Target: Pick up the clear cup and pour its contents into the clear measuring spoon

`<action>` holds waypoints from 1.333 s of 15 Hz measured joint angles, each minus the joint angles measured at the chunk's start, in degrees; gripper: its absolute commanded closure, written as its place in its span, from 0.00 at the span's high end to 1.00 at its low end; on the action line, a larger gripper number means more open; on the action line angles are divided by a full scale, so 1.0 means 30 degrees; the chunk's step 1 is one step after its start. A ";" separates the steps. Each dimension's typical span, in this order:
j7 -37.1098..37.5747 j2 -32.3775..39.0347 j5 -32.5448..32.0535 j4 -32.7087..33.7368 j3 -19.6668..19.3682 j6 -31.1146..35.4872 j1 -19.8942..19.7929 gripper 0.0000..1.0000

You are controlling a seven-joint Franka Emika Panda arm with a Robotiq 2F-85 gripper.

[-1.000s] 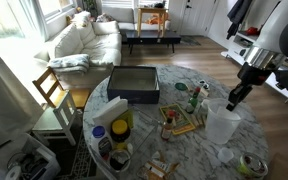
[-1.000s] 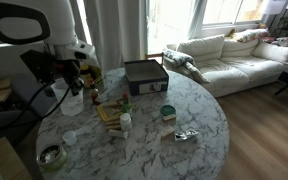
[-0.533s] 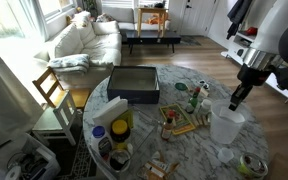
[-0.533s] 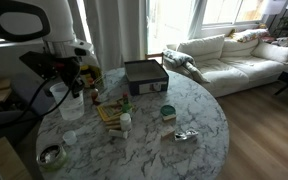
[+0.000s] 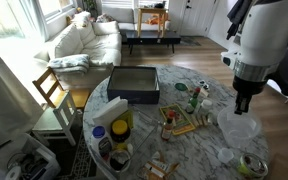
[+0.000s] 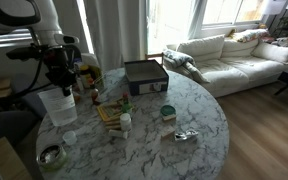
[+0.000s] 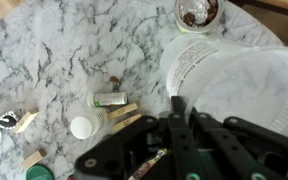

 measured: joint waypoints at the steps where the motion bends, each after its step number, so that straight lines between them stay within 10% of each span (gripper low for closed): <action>1: 0.0002 0.0007 -0.0607 0.0053 0.0306 -0.0409 0.0221 0.04; 20: 0.1851 0.2943 -0.6002 0.0729 0.3753 -0.6969 0.3292 0.04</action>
